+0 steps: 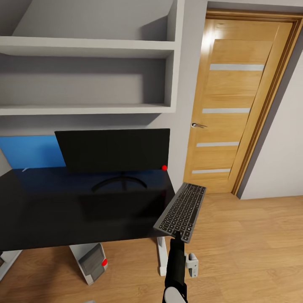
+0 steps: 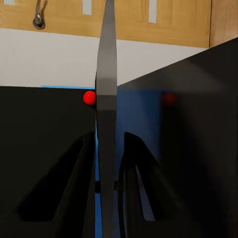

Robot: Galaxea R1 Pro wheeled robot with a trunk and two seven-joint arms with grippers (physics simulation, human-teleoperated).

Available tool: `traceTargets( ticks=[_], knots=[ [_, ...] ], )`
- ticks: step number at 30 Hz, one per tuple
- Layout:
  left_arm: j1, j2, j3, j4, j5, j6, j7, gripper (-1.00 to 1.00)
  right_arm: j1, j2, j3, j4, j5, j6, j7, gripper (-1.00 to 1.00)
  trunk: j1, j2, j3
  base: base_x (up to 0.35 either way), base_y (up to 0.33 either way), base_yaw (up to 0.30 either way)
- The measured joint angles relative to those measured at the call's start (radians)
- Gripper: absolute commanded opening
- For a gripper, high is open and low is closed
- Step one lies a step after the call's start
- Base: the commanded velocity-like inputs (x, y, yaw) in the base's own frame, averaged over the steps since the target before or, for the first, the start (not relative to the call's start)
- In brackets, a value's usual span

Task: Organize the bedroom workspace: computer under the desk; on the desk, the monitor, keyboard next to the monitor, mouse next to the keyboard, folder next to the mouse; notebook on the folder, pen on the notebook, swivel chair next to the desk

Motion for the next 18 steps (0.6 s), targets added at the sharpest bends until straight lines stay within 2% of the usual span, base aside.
traceTargets(
  ticks=[11, 15, 18],
  knots=[
    [0.000, -0.002, 0.002, -0.036, 0.007, 0.000, -0.001, 1.00, 0.000, 0.000, 0.000, 0.004, 0.002, 0.000, 0.003, -1.00, 0.000, 0.000, 0.000, 0.000, 0.000, 0.000],
    [0.000, -0.005, 0.003, -0.039, 0.008, 0.000, 0.000, 1.00, 0.000, 0.000, 0.001, 0.006, 0.030, 0.000, 0.037, -1.00, 0.015, -0.028, -0.012, 0.000, 0.000, 0.000],
    [0.000, -0.006, 0.002, -0.038, 0.008, 0.000, 0.001, 1.00, 0.000, 0.000, 0.001, 0.006, 0.034, 0.000, 0.063, -1.00, 0.027, -0.049, -0.022, 0.000, 0.000, 0.000]
  ],
)
